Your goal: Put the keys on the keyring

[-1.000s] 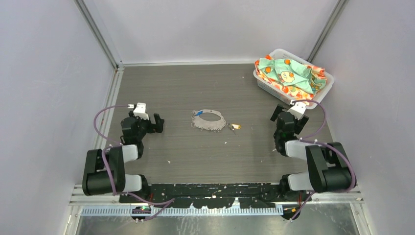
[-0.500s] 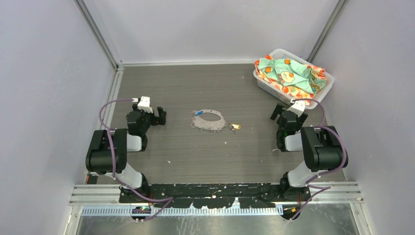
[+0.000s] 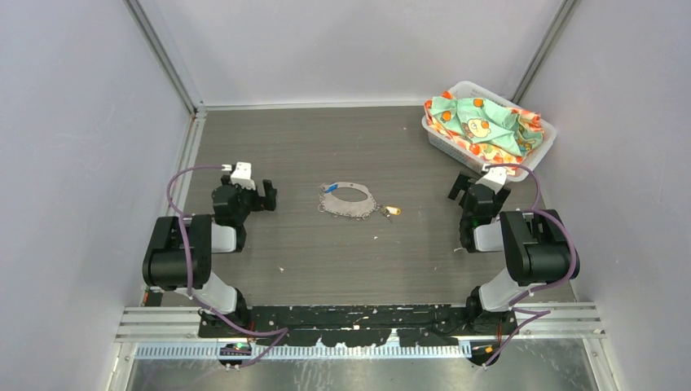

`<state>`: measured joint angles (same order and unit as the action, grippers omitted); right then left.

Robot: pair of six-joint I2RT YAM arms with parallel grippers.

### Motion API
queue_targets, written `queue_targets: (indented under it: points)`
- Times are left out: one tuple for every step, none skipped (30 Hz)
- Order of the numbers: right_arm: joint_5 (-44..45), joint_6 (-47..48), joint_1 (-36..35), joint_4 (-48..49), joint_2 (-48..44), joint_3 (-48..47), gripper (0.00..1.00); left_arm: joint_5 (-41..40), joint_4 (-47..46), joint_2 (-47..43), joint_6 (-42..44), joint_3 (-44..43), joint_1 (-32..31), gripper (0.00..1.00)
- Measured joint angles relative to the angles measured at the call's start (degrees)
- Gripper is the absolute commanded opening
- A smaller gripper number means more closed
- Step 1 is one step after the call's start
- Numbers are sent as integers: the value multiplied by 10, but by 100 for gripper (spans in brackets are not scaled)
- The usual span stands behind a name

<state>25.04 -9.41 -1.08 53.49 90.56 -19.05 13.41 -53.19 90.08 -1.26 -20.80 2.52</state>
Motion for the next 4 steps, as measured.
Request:
queue_targets:
  points:
    - [-1,0,0,0,0,0,100,0,0,0,0,0,0,100]
    - [-1,0,0,0,0,0,100,0,1,0,0,0,0,100]
    - [-2,0,0,0,0,0,100,0,2,0,0,0,0,100]
    - [-2,0,0,0,0,0,100,0,3,0,0,0,0,100]
